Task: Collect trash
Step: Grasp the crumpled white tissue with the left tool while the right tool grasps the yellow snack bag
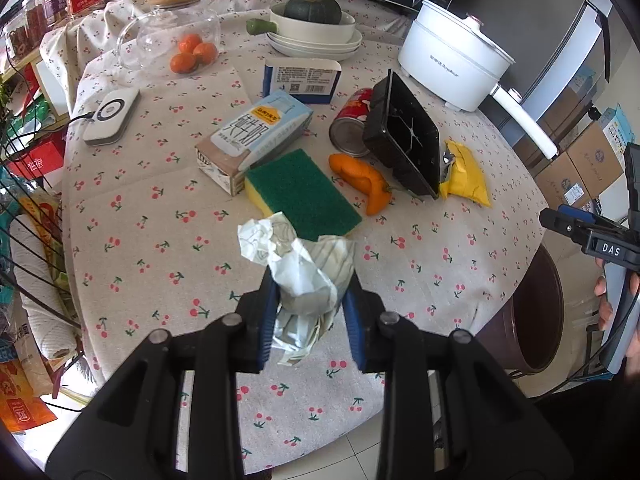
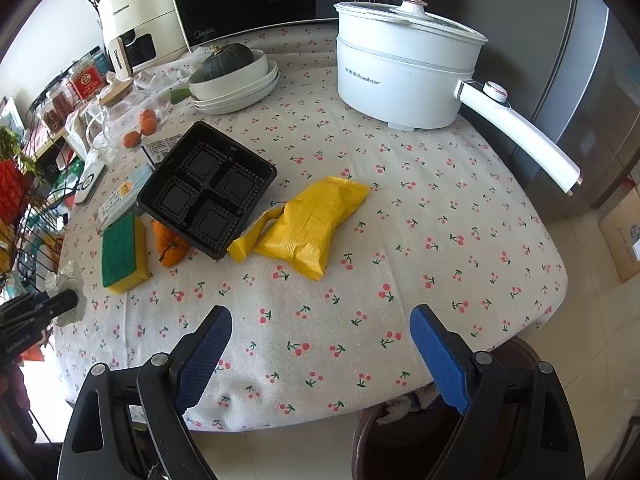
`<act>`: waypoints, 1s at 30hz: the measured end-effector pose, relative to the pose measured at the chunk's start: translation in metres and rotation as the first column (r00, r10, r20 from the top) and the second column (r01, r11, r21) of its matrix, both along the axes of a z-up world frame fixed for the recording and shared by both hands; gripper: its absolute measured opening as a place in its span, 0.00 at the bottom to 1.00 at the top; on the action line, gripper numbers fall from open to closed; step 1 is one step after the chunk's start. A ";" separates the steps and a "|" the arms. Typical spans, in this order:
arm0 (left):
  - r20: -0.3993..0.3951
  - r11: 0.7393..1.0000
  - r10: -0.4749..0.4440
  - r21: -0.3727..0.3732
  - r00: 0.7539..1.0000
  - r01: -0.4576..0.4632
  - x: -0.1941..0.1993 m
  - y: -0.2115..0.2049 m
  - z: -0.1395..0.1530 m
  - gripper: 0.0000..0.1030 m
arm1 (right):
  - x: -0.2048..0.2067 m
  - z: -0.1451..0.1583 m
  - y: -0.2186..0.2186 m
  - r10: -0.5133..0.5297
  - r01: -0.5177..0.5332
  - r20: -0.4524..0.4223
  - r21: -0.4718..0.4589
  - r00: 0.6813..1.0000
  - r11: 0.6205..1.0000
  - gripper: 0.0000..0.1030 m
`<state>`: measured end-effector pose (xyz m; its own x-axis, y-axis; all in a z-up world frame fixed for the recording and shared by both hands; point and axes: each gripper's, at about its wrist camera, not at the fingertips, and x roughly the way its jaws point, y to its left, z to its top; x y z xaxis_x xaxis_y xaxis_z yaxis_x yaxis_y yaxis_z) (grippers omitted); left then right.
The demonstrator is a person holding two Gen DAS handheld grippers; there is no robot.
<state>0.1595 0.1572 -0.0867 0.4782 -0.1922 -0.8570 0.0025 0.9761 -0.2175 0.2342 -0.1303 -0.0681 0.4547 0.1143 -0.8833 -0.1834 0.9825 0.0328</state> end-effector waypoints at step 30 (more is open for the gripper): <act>0.053 0.997 0.071 -0.022 0.996 -0.070 0.003 0.012 0.017 0.31 | 0.114 -0.063 0.006 -0.262 0.269 -0.071 0.126 0.962 0.955 0.87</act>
<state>0.1629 0.1694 -0.0695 0.5360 -0.1732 -0.8262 -0.0541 0.9697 -0.2384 0.3481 -0.1246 -0.1310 0.4373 0.1140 -0.8921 0.0890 0.9816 0.1690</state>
